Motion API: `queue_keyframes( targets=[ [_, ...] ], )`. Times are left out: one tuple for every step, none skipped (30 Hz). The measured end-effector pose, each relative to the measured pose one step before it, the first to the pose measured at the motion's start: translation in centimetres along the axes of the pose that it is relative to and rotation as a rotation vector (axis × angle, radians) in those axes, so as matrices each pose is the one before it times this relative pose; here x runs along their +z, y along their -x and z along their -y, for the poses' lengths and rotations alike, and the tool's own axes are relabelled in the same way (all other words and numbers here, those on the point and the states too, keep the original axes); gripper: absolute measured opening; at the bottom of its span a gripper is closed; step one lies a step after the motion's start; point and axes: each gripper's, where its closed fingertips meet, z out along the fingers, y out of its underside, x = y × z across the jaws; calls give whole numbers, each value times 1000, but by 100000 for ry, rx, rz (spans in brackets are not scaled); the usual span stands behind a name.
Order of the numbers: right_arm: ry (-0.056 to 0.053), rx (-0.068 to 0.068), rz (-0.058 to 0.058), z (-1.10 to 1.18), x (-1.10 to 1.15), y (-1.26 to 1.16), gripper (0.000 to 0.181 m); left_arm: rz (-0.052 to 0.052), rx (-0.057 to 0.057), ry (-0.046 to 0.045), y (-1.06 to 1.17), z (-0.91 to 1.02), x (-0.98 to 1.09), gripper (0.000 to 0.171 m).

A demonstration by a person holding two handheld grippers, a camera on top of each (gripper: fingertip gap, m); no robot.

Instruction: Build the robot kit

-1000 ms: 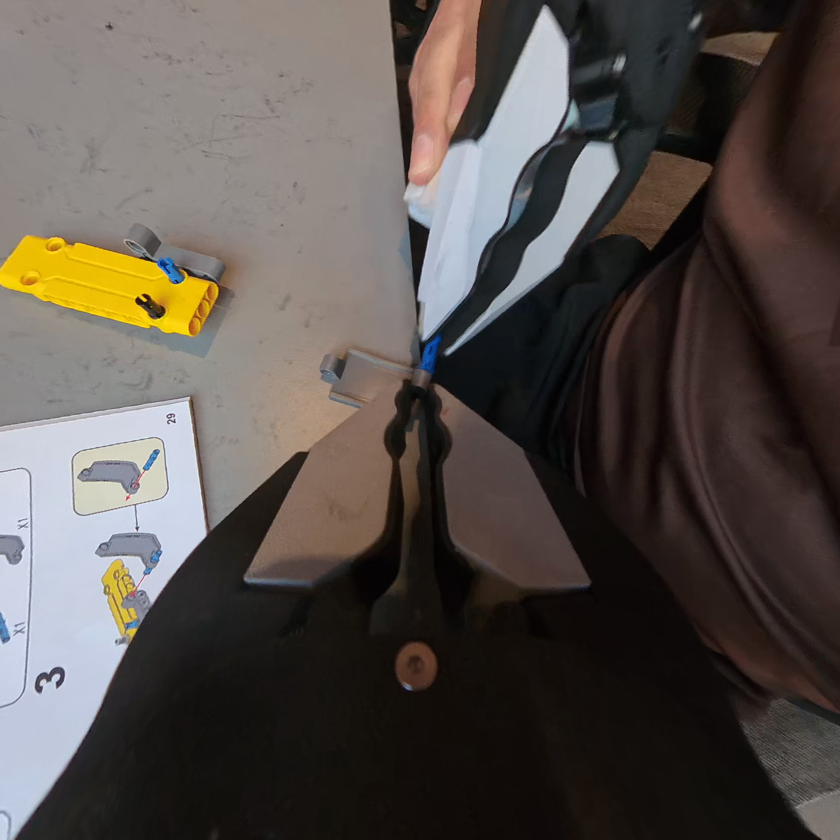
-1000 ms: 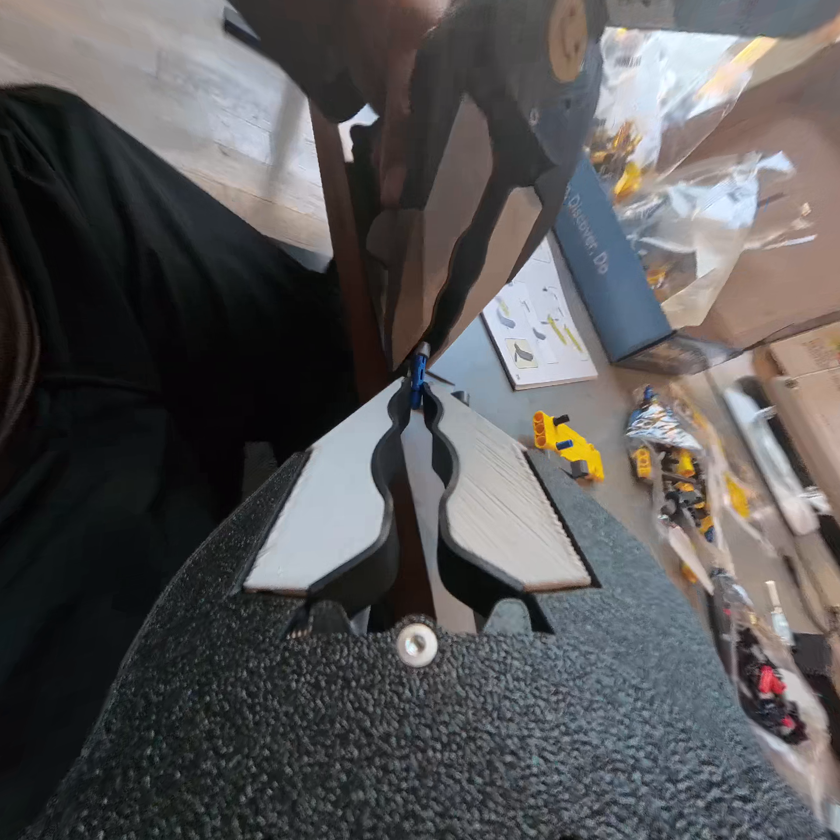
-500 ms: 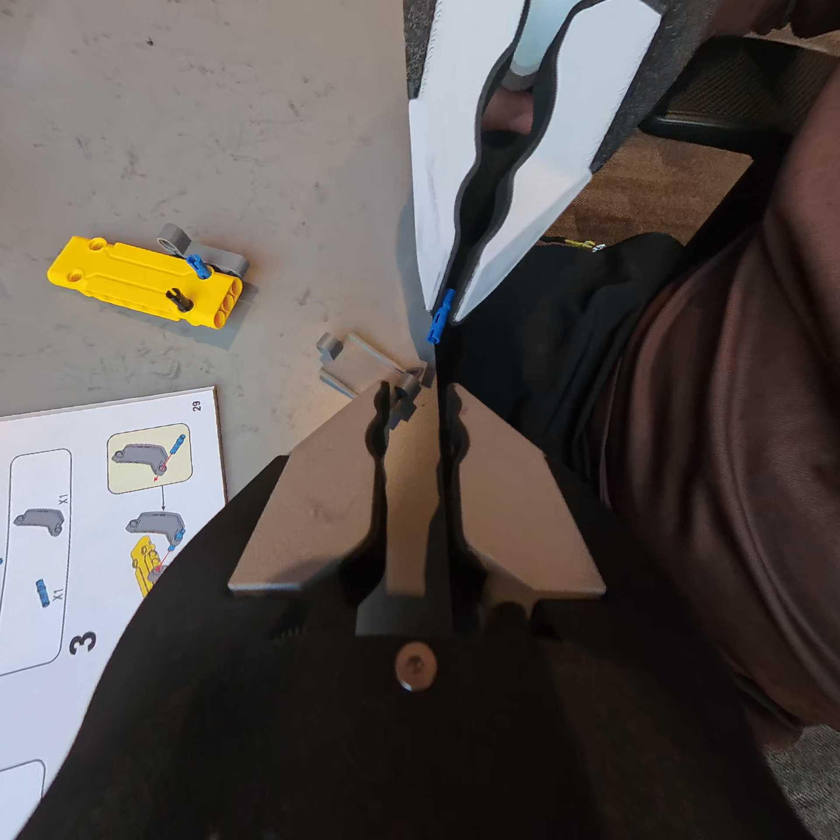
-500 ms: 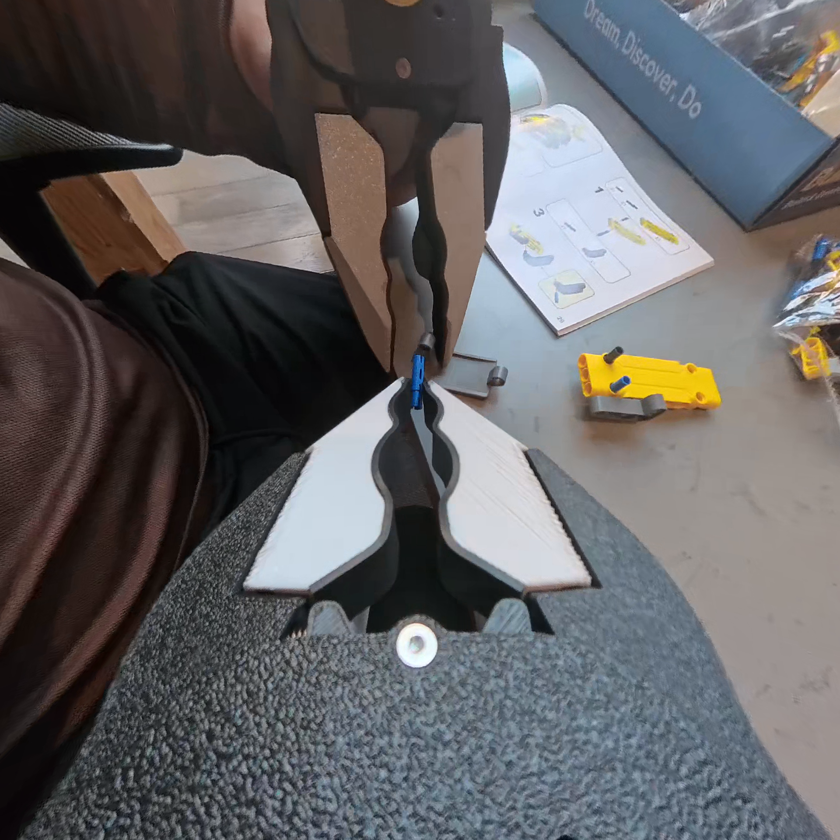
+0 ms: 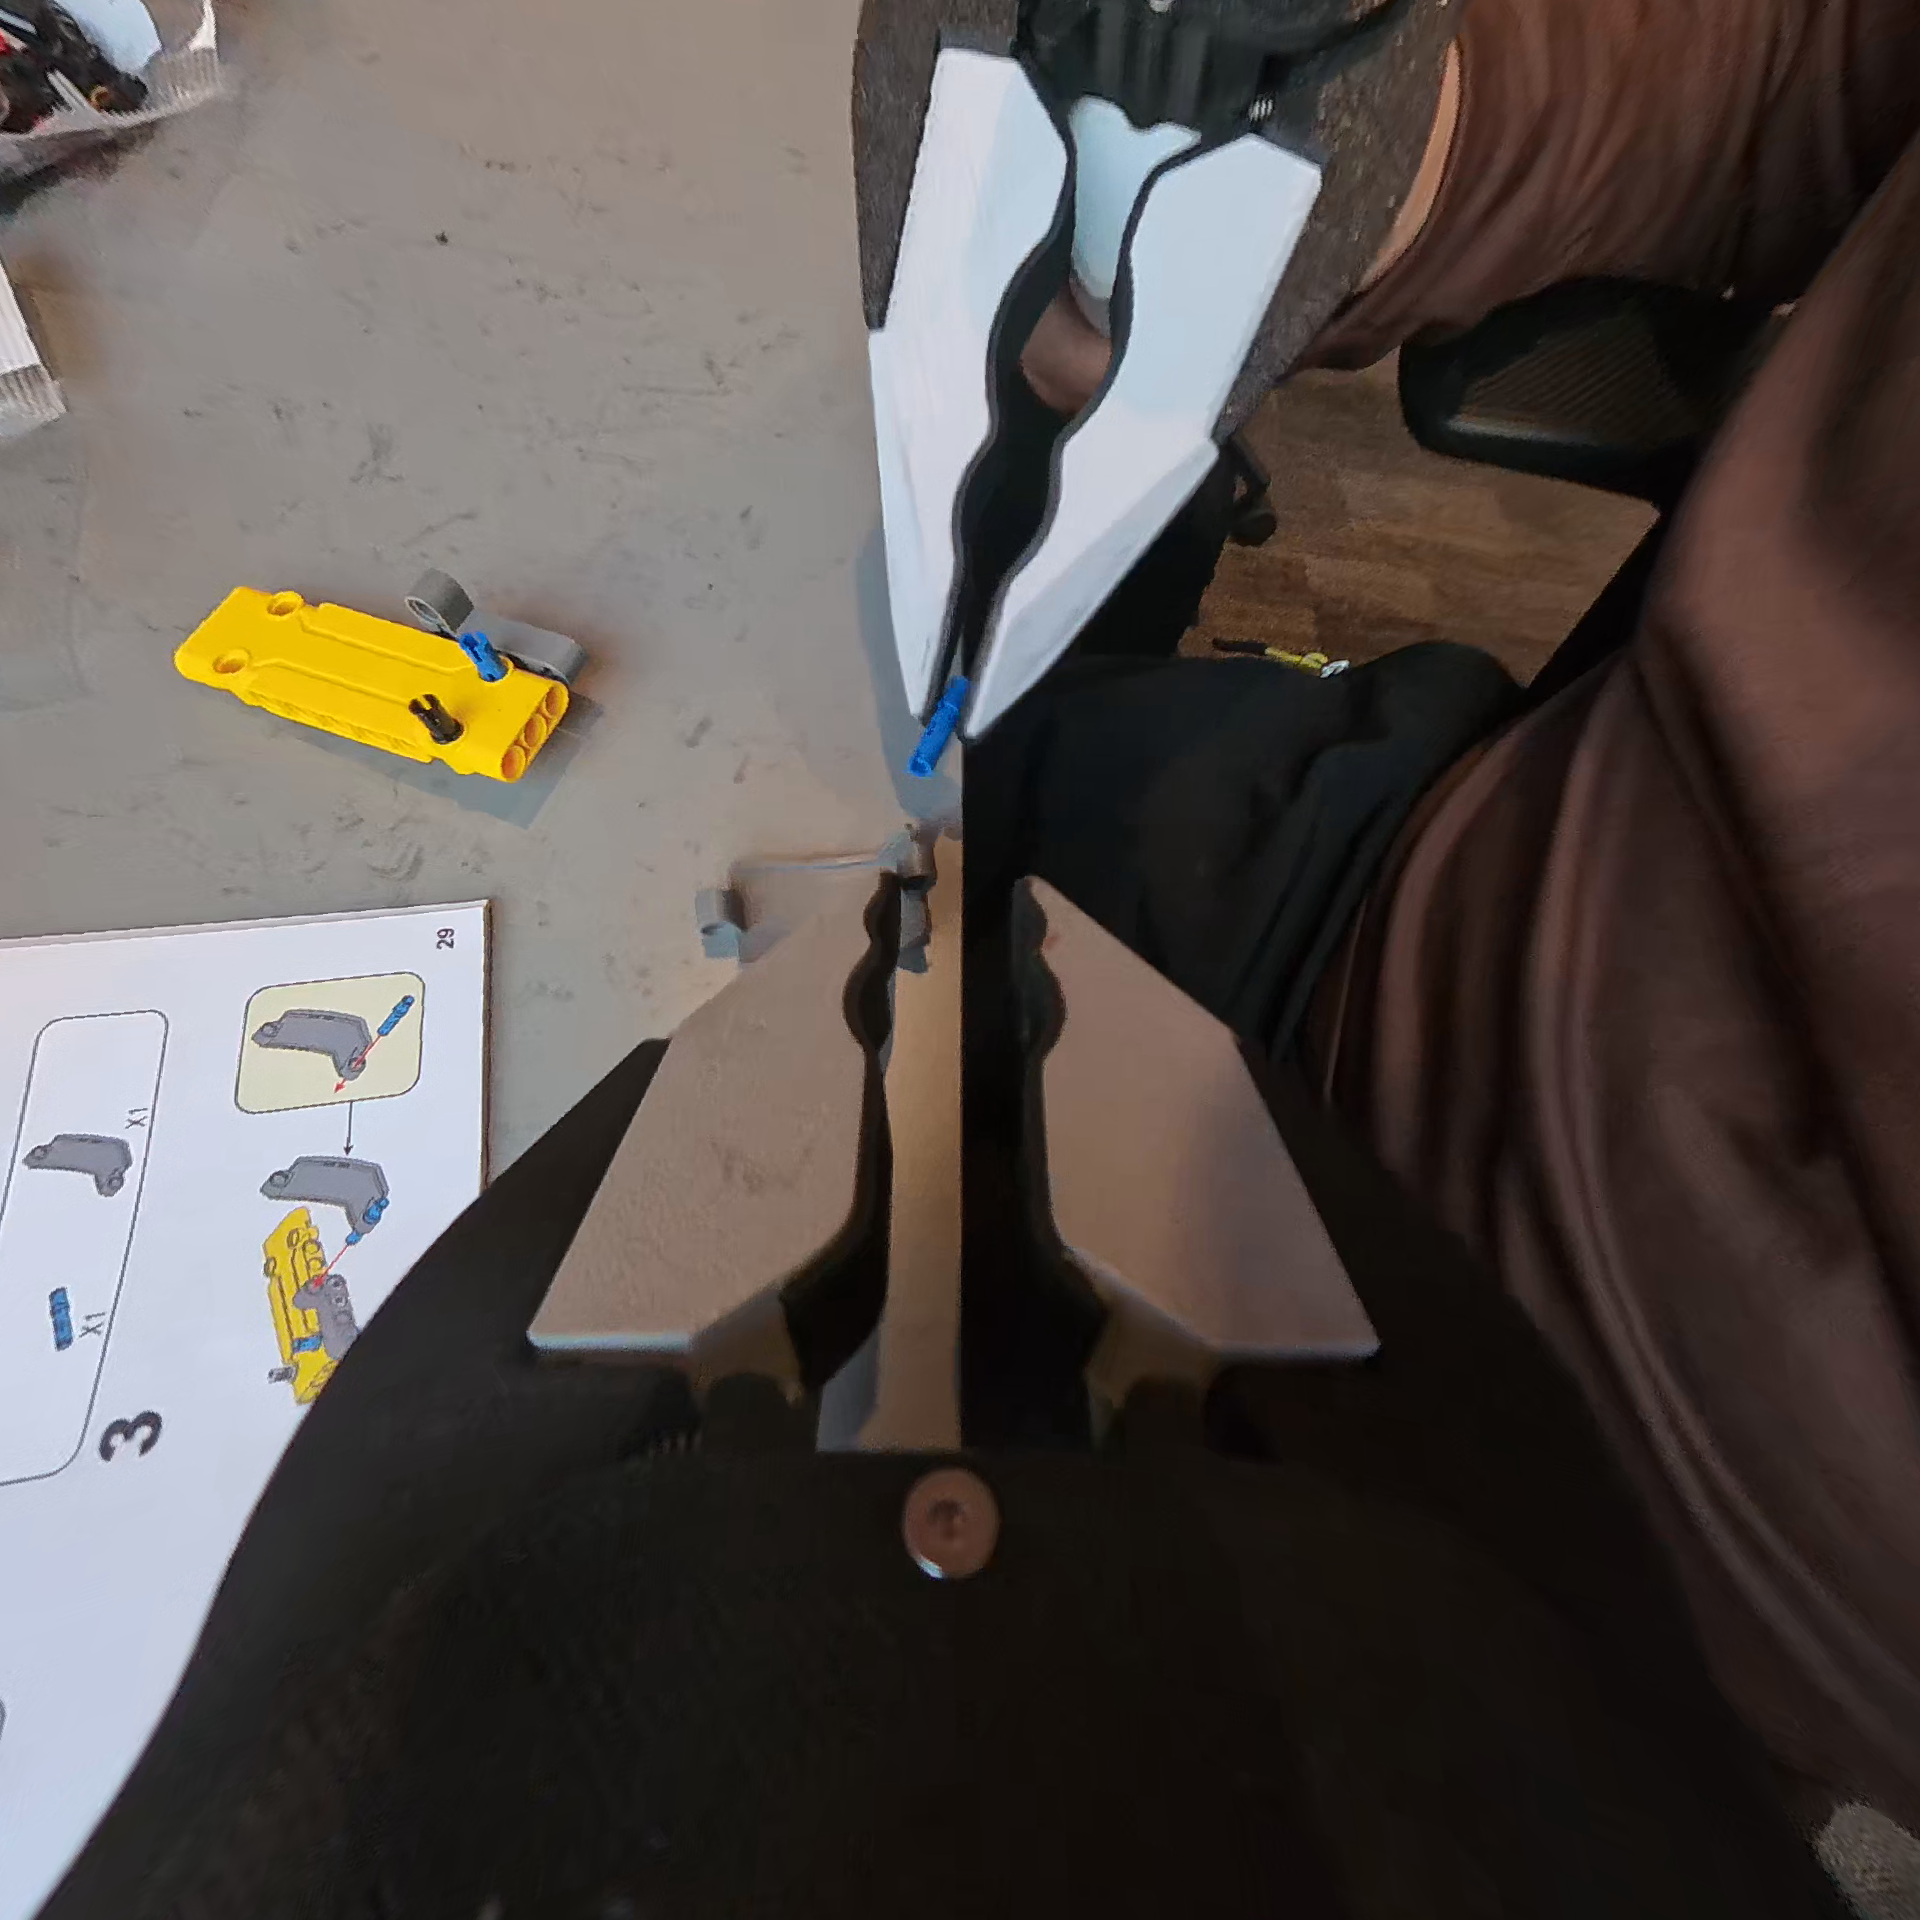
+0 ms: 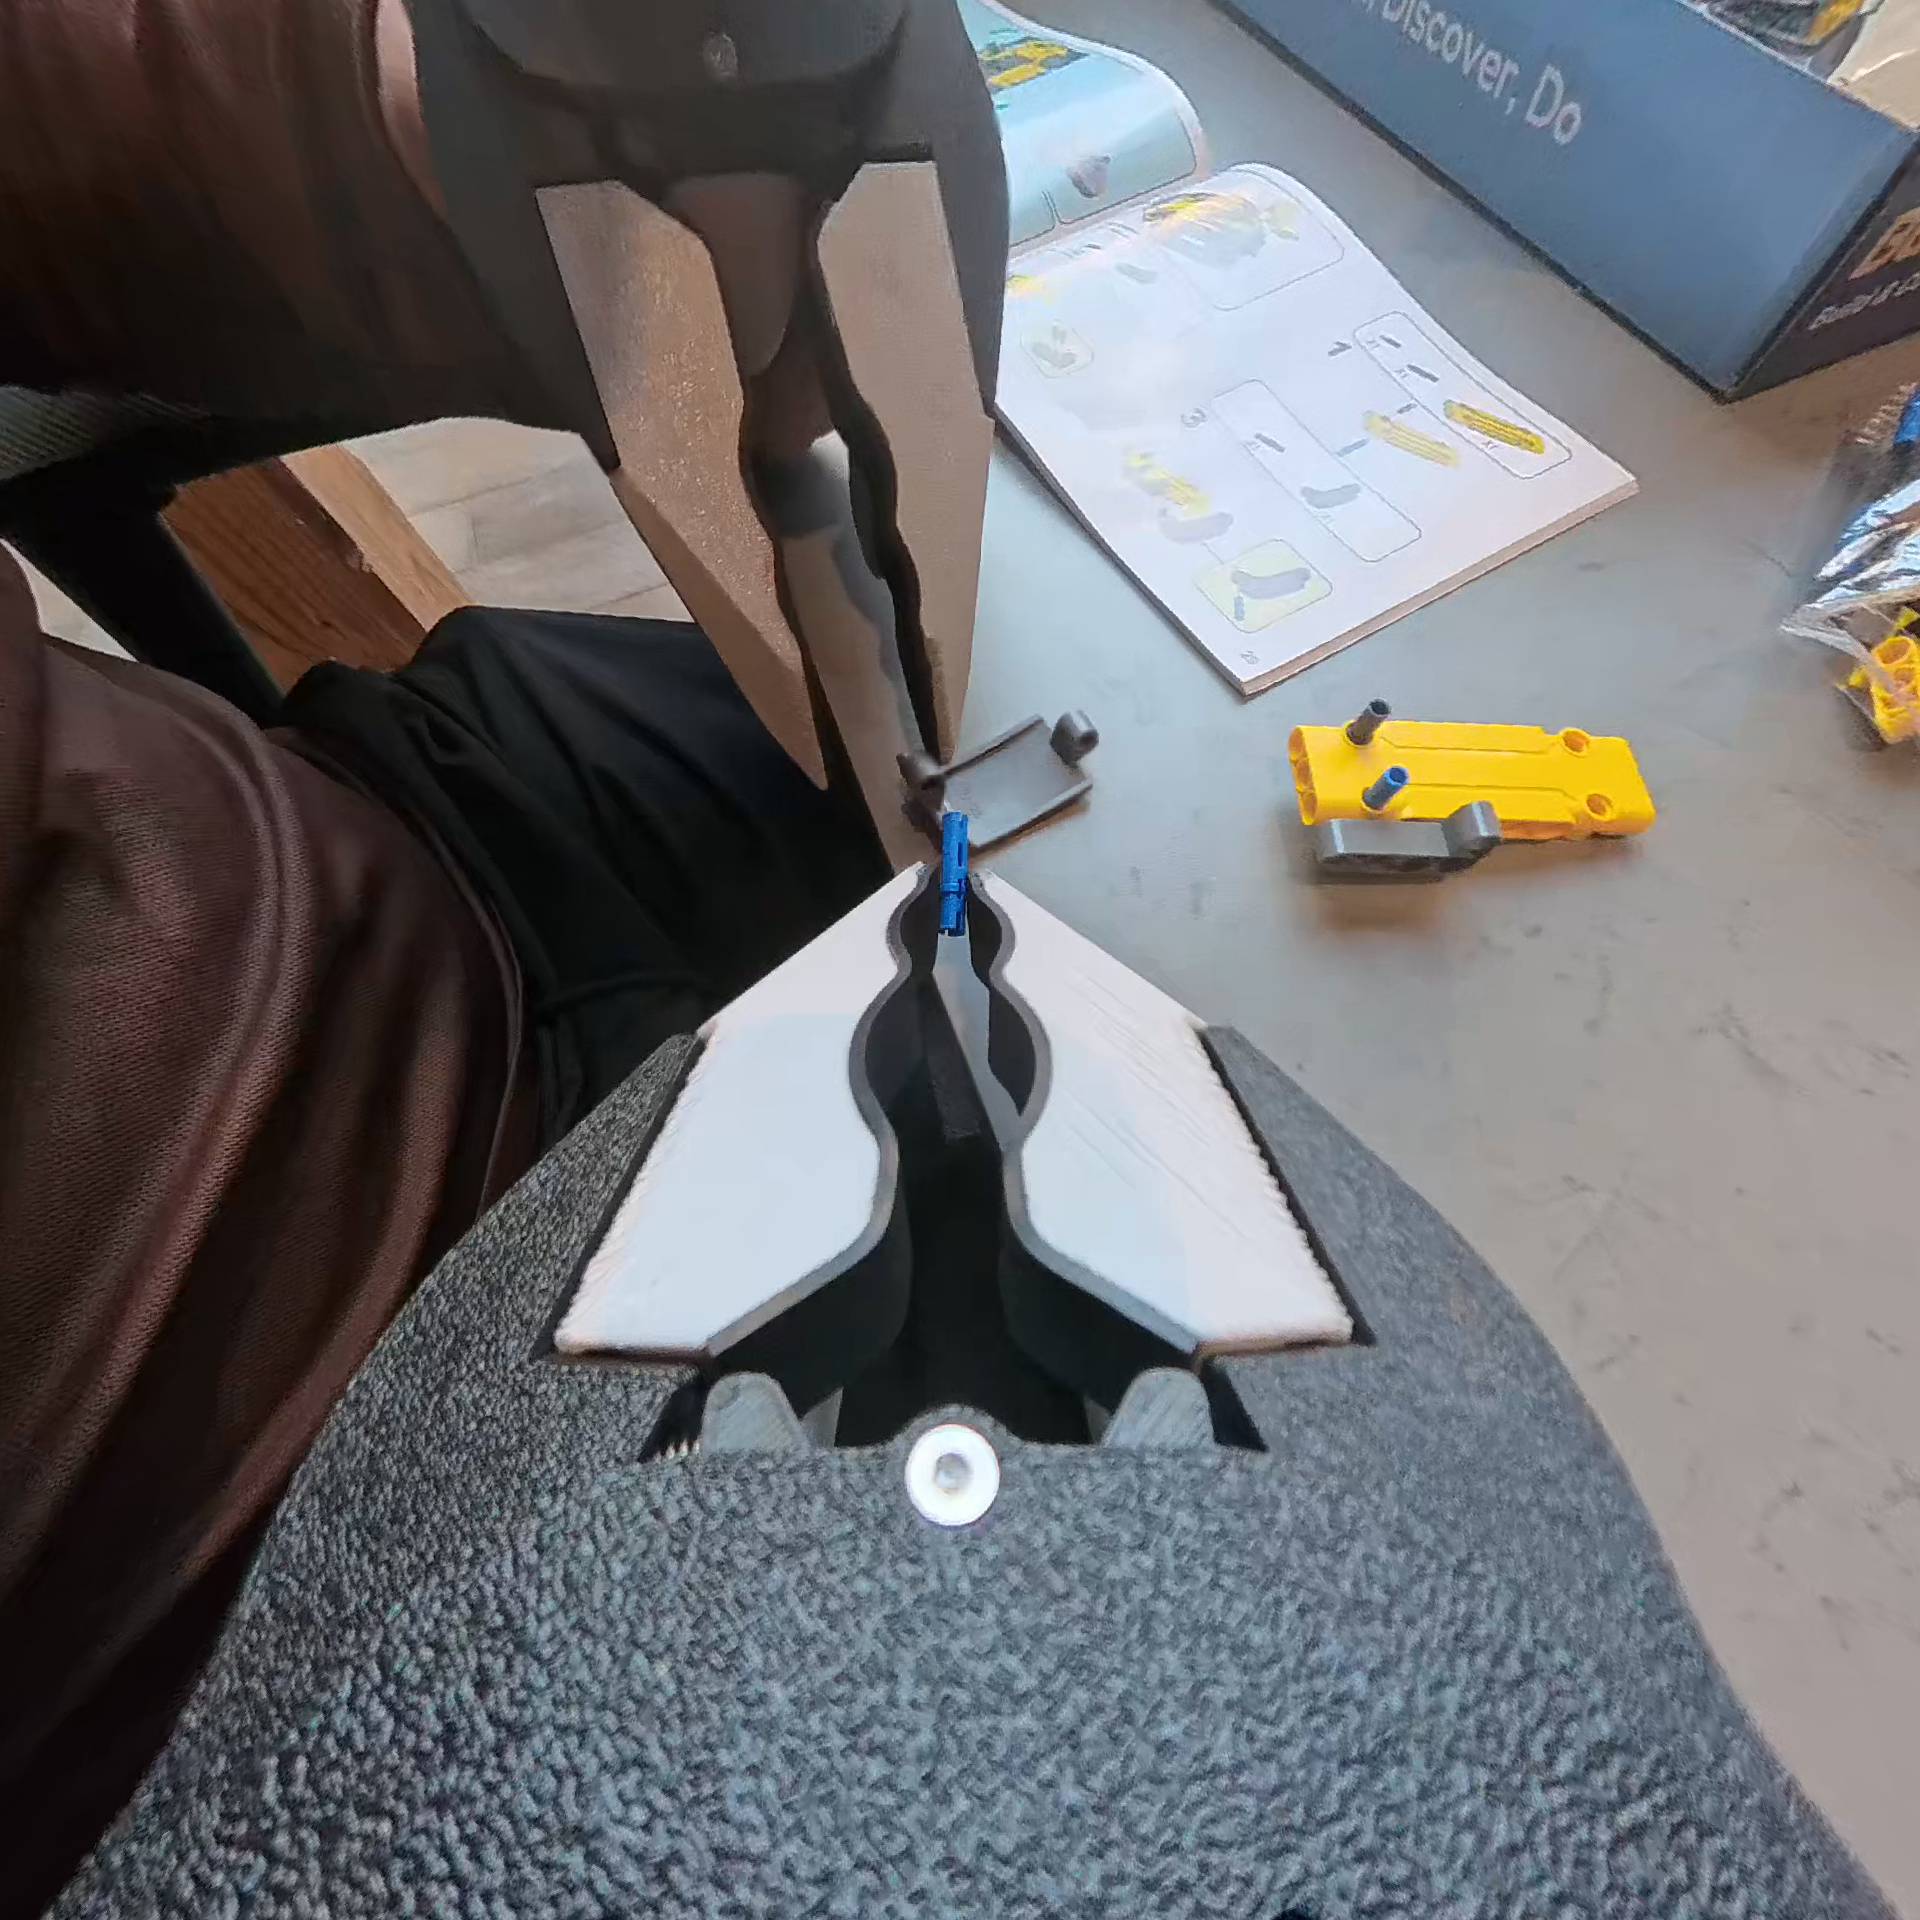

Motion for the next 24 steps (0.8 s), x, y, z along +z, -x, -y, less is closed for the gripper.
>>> queue_keyframes(
  targets=[
    [-147, -890, 1052, 69, 33, 241, 5, 29, -777, -1016, 45, 138, -63, 18],
    [45, -1029, 140, 13, 51, 129, 6, 467, -332, -289, 117, 27, -54, 18],
    [616, -1109, -469, -78, 60, 5, 6, 361, 26, 29, 104, -12, -28, 18],
    [715, -1015, -268, -91, 50, 31, 6, 201, 351, 100, 52, 11, -8, 17],
    [344, -646, 121, -36, 39, 79, 5, 454, 877, 100, 35, 88, 19, 15],
    [8, -255, 417, 37, 7, 107, 6, 683, 1455, 203, 10, 161, 51, 15],
    [-183, -218, 517, 74, -1, 117, 6, -266, 2225, 527, -195, 170, 94, 13],
    [-258, -323, 392, 86, -11, 86, 6, -336, 2896, 606, -250, 213, 153, 13],
    [-305, -356, 323, 92, -10, 64, 6, 460, 3588, 499, -174, 237, 166, 11],
    [-398, -263, 553, 111, -14, 84, 6, 977, 3849, 813, -89, 141, 193, 9],
    [-553, -46, 757, 111, -2, 89, 5, 855, 3562, 1240, -51, 9, 213, 6],
    [-576, 225, 944, 106, -17, 108, 5, 1173, 2651, 1415, 59, -68, 219, 3],
    [-383, 384, 709, 60, -25, 67, 5, 986, 1934, 1420, 77, -122, 171, 1],
    [-82, 241, 149, -19, -30, -11, 5, 406, 1402, 570, -12, -15, 117, 1],
    [115, 45, 157, -70, -22, -7, 5, 384, 1223, -106, -4, 47, 31, 1],
    [-171, 39, 242, -38, -12, 30, 5, 377, 843, -503, -6, 68, -29, 1],
    [-353, -119, 390, 12, -16, 42, 5, 41, 256, -703, -35, 84, -39, 1],
    [-257, -264, 546, 4, -15, 50, 5, -449, -429, -627, -82, 49, -34, 1],
    [-434, -263, 356, 58, -31, 30, 5, -353, -877, -400, -35, 5, -10, 2],
    [-543, -388, 155, 84, -23, 13, 5, -732, -1240, -290, -60, -9, -13, 2],
    [-480, -739, 215, 96, -24, 68, 5, -1454, -1596, -331, -145, 12, -10, 2],
    [-195, -1034, 68, 83, -14, 77, 5, -1567, -1400, -777, -172, 101, -18, 4],
    [290, -1210, -318, 4, 11, 45, 5, -871, -914, -814, -82, 96, -48, 4],
    [332, -1545, -606, -2, 7, 34, 5, -805, -785, -628, -55, 58, -46, 4]
  ],
)
